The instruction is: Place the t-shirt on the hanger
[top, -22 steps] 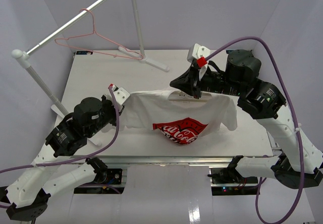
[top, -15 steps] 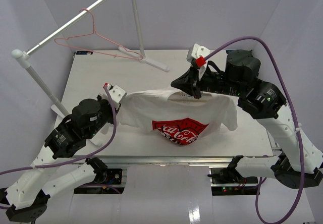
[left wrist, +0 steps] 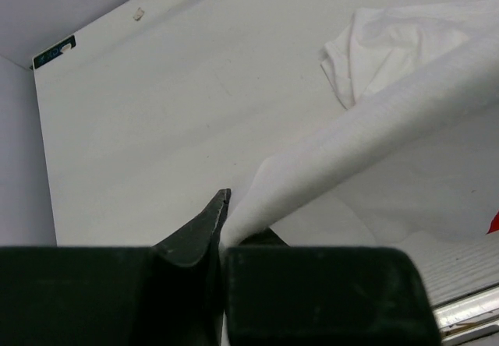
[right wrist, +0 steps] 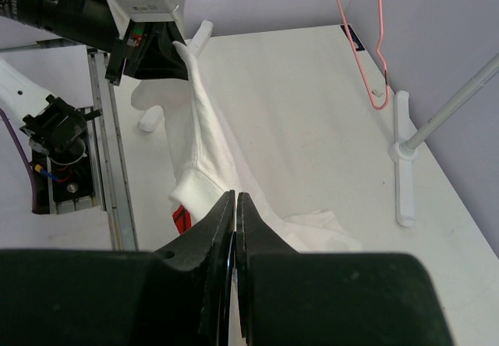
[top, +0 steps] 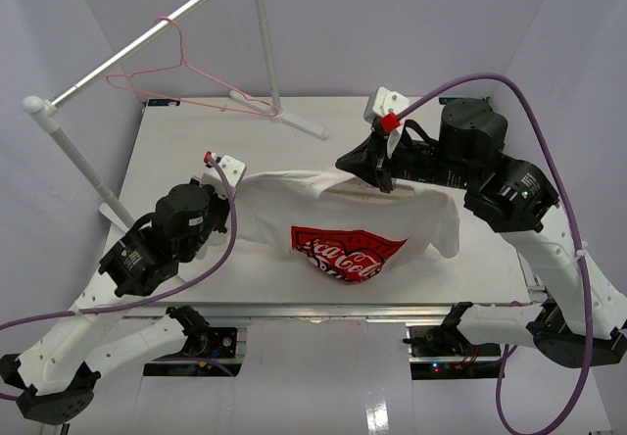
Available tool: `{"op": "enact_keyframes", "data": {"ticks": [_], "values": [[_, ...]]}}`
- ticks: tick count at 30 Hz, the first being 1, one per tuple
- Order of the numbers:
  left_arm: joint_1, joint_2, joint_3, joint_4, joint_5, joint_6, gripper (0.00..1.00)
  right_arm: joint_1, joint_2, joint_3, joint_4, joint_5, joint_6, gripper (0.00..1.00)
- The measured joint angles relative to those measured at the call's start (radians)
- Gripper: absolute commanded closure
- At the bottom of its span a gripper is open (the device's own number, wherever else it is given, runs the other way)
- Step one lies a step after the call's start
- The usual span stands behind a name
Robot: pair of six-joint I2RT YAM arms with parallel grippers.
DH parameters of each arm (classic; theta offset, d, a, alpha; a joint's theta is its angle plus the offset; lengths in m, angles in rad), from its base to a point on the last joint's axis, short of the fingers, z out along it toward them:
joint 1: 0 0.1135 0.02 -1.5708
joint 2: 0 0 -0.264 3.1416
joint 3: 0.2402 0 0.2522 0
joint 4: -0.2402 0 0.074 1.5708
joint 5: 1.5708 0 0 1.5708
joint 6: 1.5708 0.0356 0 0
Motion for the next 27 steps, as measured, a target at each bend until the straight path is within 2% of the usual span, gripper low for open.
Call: {"op": "enact_keyframes", "data": {"ticks": [3, 11, 13, 16, 17, 18, 27], "values": [[0.002, 0.038, 0.039, -0.035, 0.048, 0.011, 0.39, -0.005, -0.015, -0.001, -0.015, -0.004, -0.003, 0.92], [0.002, 0.016, 0.148, -0.026, 0.311, 0.060, 0.39, -0.008, -0.042, -0.018, -0.018, -0.039, -0.008, 0.92], [0.002, -0.003, 0.148, -0.016, 0.350, 0.074, 0.54, -0.008, -0.041, -0.025, -0.023, -0.051, -0.010, 0.92], [0.002, -0.020, 0.148, -0.002, 0.396, 0.091, 0.82, -0.008, -0.036, -0.029, -0.034, -0.063, -0.015, 0.92], [0.002, -0.024, 0.148, 0.004, 0.411, 0.097, 0.94, -0.008, -0.033, -0.029, -0.035, -0.066, -0.016, 0.92], [0.002, -0.027, 0.148, 0.009, 0.421, 0.097, 1.00, -0.008, -0.031, -0.029, -0.035, -0.070, -0.019, 0.92], [0.002, -0.033, 0.148, 0.037, 0.460, 0.098, 1.00, -0.010, -0.026, -0.033, -0.039, -0.103, -0.029, 0.92]]}}
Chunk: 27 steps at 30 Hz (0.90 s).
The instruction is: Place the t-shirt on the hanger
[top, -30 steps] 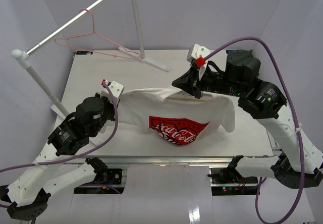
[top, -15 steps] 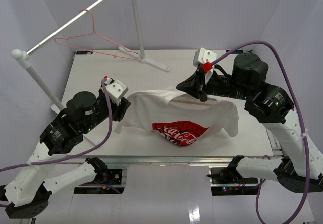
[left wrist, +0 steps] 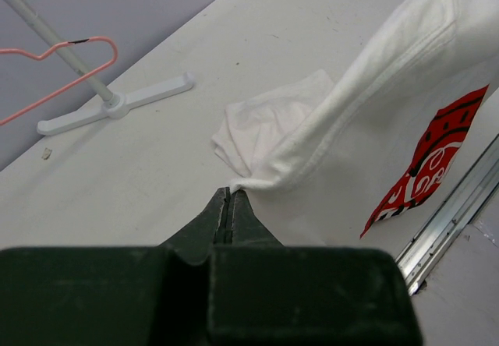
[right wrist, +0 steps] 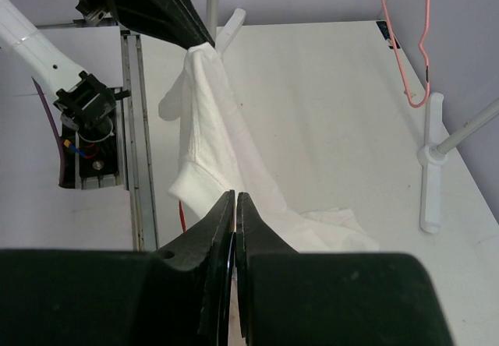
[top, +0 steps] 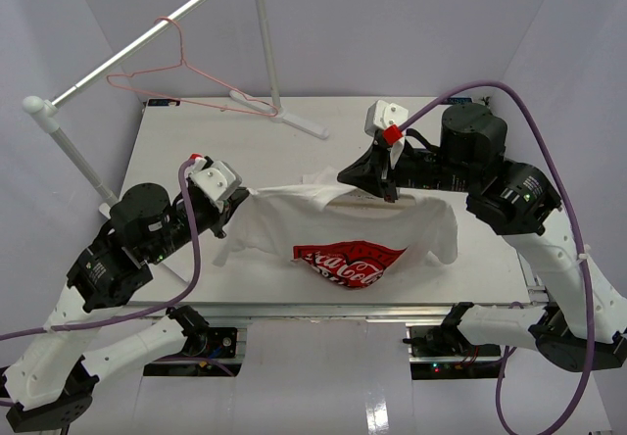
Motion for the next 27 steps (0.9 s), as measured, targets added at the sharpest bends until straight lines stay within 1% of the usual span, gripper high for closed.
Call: {"op": "enact_keyframes", "data": {"ticks": [10, 19, 25, 27], "values": [[0.000, -0.022, 0.003, 0.048, -0.089, -0.043, 1.00, 0.000, 0.036, -0.015, -0.051, -0.005, -0.024, 0.92], [-0.001, 0.010, -0.008, 0.011, -0.251, -0.104, 1.00, 0.000, 0.040, -0.015, -0.054, 0.018, -0.026, 0.92], [-0.002, 0.019, -0.032, -0.001, -0.283, -0.130, 1.00, 0.000, 0.040, -0.013, -0.059, 0.021, -0.026, 0.92], [-0.002, 0.028, -0.032, -0.004, -0.288, -0.138, 0.97, 0.000, 0.040, -0.013, -0.061, 0.021, -0.027, 0.92]]}}
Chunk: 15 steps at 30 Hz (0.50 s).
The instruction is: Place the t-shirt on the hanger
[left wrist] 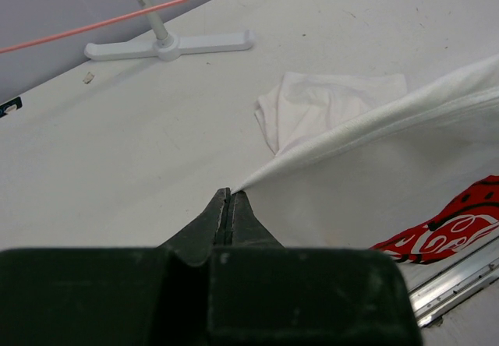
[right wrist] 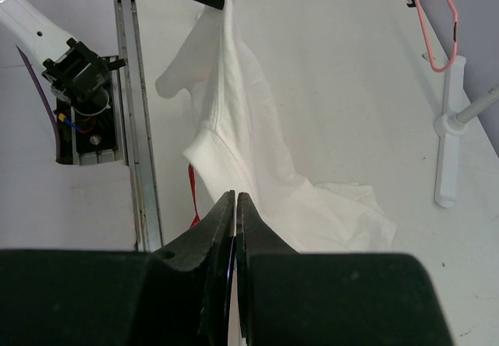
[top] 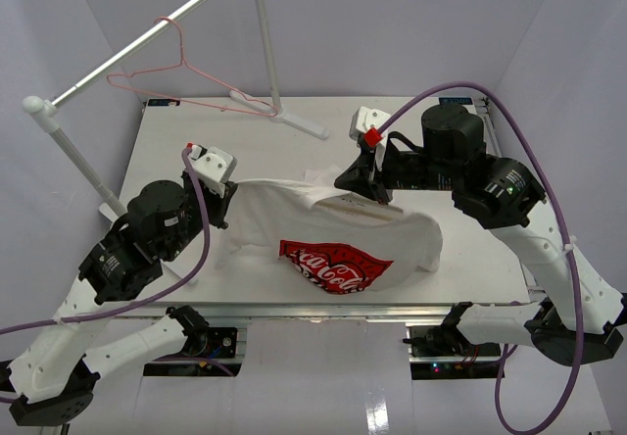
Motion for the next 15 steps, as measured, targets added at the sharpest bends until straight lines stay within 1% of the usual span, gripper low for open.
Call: {"op": "enact_keyframes", "data": {"ticks": [1, 2, 3, 4, 5, 7, 9, 13, 15], "values": [[0.000, 0.005, 0.000, -0.001, -0.003, -0.003, 0.87, 0.000, 0.000, 0.000, 0.000, 0.000, 0.000, 0.92], [-0.001, 0.011, 0.000, -0.003, -0.006, -0.006, 0.72, 0.000, 0.000, 0.000, -0.001, 0.000, -0.001, 0.92], [-0.001, 0.017, 0.000, -0.005, -0.008, -0.009, 0.49, 0.000, 0.000, 0.000, -0.003, 0.000, -0.001, 0.92], [-0.001, 0.023, 0.001, -0.009, -0.008, -0.010, 0.28, 0.000, 0.000, 0.000, -0.008, 0.000, -0.001, 0.92], [-0.001, 0.029, 0.001, -0.015, -0.007, -0.009, 0.19, 0.000, 0.000, 0.000, -0.014, 0.000, -0.001, 0.92], [0.001, 0.040, 0.011, -0.045, 0.015, 0.003, 0.16, 0.000, -0.001, 0.004, -0.021, -0.001, -0.001, 0.92], [0.003, 0.051, 0.035, -0.081, 0.060, 0.019, 0.16, 0.000, 0.000, 0.009, -0.025, 0.000, -0.001, 0.92], [0.002, 0.064, 0.161, -0.133, 0.216, 0.061, 0.25, 0.000, 0.004, 0.013, -0.030, 0.005, -0.001, 0.92], [0.002, 0.069, 0.231, -0.150, 0.295, 0.075, 0.26, 0.000, 0.012, 0.013, -0.033, 0.000, -0.002, 0.92]]}}
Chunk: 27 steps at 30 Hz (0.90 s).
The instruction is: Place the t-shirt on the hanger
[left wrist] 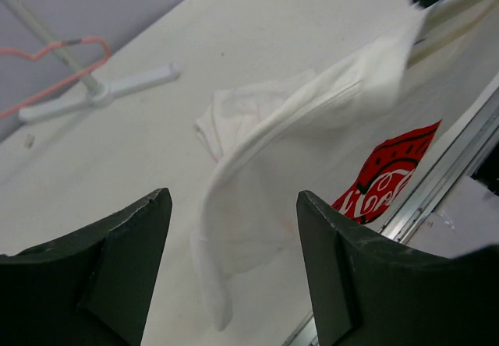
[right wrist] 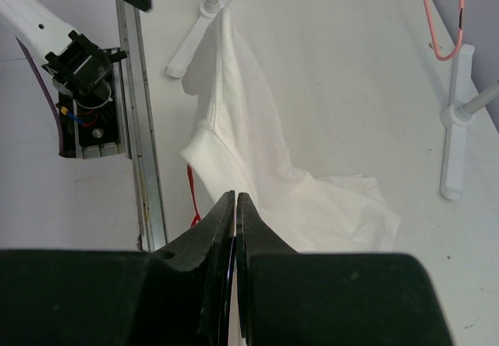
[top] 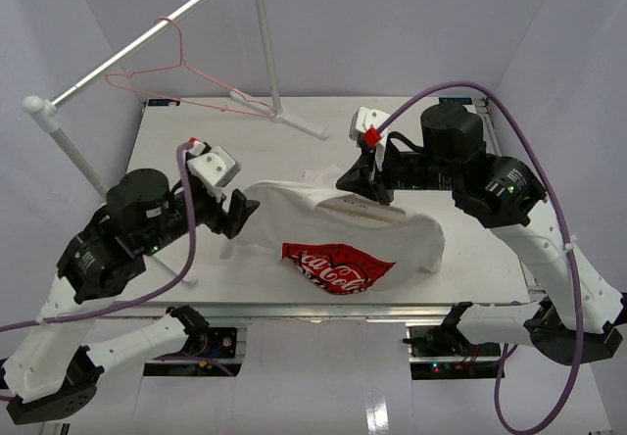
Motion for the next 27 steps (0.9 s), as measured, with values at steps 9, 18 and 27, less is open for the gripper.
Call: {"op": "enact_keyframes", "data": {"ticks": [9, 18, 27], "values": [[-0.008, 0.111, 0.098, -0.080, 0.287, 0.076, 0.30, 0.000, 0.071, 0.010, -0.014, -0.053, -0.025, 0.92], [-0.012, 0.234, 0.061, -0.081, 0.366, 0.150, 0.27, -0.001, 0.077, 0.013, -0.037, -0.105, -0.055, 0.92], [-0.015, 0.195, -0.048, 0.001, 0.387, 0.224, 0.22, -0.001, 0.077, 0.012, -0.054, -0.122, -0.077, 0.92]]}}
